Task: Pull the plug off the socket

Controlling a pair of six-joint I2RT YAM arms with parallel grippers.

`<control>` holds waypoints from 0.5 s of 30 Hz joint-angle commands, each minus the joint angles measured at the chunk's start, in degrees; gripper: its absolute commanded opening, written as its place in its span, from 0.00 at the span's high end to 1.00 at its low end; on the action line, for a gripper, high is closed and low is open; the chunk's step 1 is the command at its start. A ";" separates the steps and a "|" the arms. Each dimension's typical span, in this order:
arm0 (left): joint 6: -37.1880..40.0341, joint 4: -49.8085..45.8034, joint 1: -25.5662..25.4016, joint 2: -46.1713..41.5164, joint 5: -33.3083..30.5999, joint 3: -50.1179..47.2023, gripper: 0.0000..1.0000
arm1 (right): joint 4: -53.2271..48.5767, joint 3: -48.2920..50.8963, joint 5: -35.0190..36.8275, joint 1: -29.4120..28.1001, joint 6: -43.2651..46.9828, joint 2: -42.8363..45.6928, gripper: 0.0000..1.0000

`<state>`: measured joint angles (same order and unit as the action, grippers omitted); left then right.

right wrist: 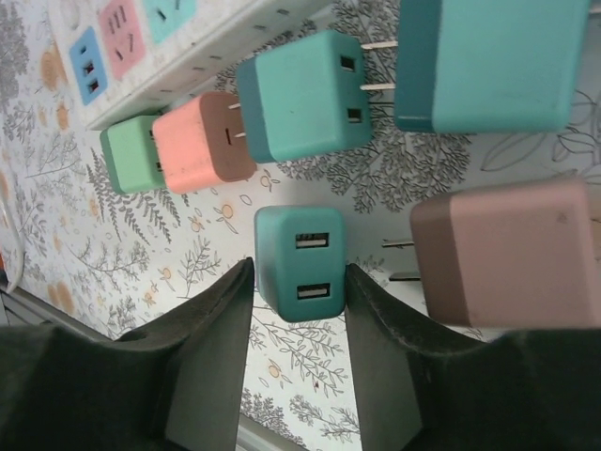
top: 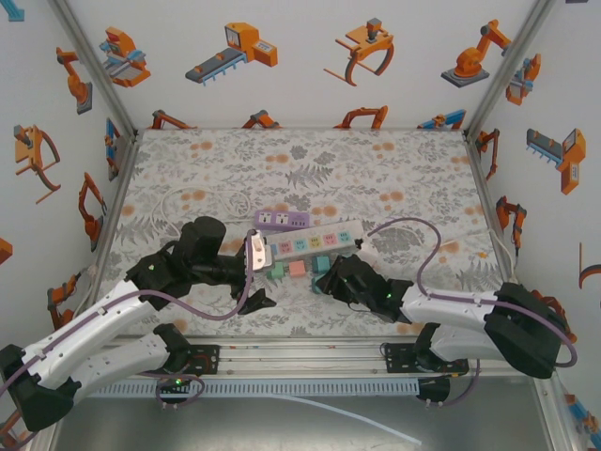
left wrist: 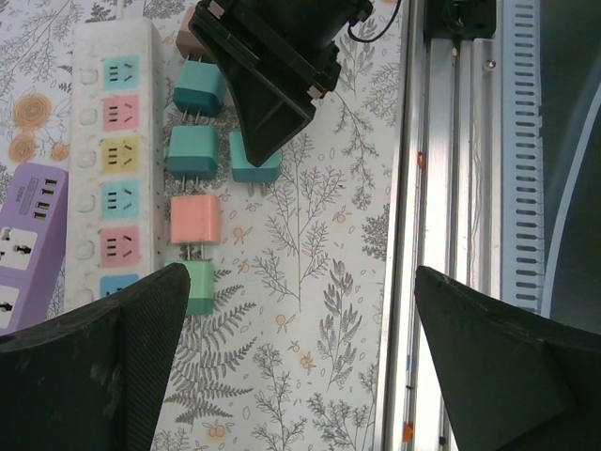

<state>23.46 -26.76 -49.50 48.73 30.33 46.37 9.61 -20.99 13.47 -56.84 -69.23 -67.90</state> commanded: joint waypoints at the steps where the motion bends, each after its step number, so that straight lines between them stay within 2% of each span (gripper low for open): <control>1: 1.17 -0.48 -0.25 -0.75 -0.22 -0.49 0.03 | -4.32 -0.19 2.93 -0.47 -1.17 2.44 0.55; 9: 0.54 -0.39 -0.37 -1.78 -0.85 -0.93 0.03 | -11.44 -1.12 4.90 -0.43 -0.13 9.05 0.54; 12: -0.06 -0.14 -0.43 -2.13 -1.30 -0.91 0.03 | -15.11 -3.13 6.89 -0.44 3.15 12.91 0.54; 15: -1.87 0.54 -0.45 -2.54 -2.67 -0.75 0.03 | -18.48 -6.16 11.11 -0.47 10.65 16.15 0.53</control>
<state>23.09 -26.72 -49.60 47.20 28.60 45.93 -4.51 -23.03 18.28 -56.88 -65.52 -54.39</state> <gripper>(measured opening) 0.970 0.464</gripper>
